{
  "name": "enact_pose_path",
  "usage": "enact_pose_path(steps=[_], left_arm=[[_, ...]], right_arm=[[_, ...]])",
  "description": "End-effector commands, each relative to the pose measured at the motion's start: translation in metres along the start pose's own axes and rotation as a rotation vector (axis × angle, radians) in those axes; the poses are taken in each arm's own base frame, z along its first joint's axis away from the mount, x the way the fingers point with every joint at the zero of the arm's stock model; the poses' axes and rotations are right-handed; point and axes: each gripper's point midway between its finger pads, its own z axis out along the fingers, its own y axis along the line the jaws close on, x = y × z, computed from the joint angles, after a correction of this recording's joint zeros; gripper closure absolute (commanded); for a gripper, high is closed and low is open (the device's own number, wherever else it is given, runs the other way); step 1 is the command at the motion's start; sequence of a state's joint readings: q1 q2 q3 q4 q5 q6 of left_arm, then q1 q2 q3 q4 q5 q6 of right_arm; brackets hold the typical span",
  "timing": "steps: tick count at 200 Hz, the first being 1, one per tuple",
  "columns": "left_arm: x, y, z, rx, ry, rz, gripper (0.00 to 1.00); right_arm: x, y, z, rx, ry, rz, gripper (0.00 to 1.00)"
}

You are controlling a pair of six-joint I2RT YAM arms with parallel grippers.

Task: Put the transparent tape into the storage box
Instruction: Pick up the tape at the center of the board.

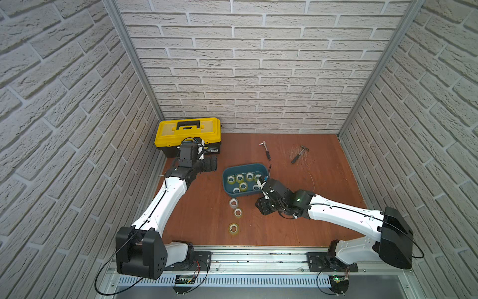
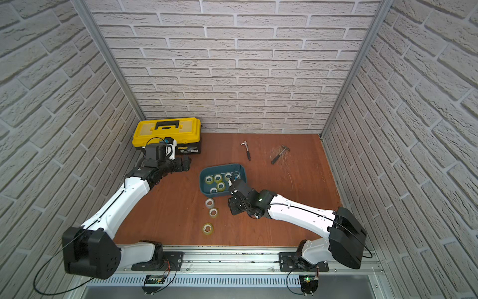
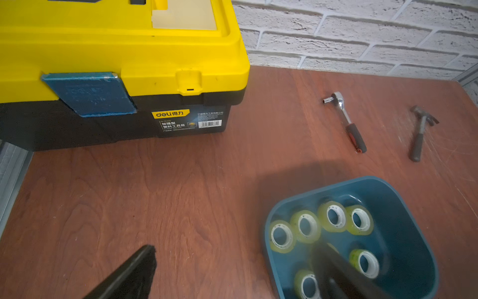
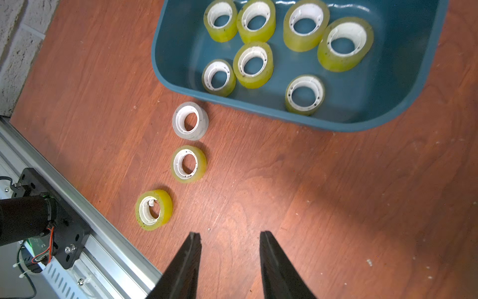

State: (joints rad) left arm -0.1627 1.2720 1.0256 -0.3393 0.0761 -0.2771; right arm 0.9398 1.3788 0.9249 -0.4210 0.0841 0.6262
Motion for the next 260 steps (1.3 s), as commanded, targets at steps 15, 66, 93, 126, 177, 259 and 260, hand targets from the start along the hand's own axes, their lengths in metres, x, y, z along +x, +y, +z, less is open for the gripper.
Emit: enact_pose_path(steps=[15,66,93,126,177,259,260], left_arm=[[-0.014,-0.003,-0.009,0.012,-0.065,-0.006,0.02],[-0.015,0.001,-0.012,-0.009,-0.074,-0.008,0.02],[-0.017,0.002,-0.015,-0.019,-0.082,-0.005,0.02],[-0.017,0.003,-0.016,-0.022,-0.088,-0.004,0.02],[-0.018,0.001,-0.017,-0.015,-0.09,-0.005,0.02],[-0.018,-0.002,-0.017,0.001,-0.087,-0.005,0.02],[-0.018,-0.002,-0.017,0.001,-0.087,-0.005,0.02]], right_arm=[[0.015,0.012,0.012,0.012,-0.025,0.047,0.57],[0.026,0.051,0.032,0.019,0.026,-0.038,0.57],[0.031,0.072,0.046,0.033,0.058,-0.101,0.58],[0.041,0.089,0.064,0.061,0.106,-0.163,0.58],[0.054,0.098,0.082,0.101,0.159,-0.217,0.58],[0.063,0.086,0.092,0.182,0.185,-0.24,0.59],[0.063,0.086,0.092,0.18,0.185,-0.24,0.59]])
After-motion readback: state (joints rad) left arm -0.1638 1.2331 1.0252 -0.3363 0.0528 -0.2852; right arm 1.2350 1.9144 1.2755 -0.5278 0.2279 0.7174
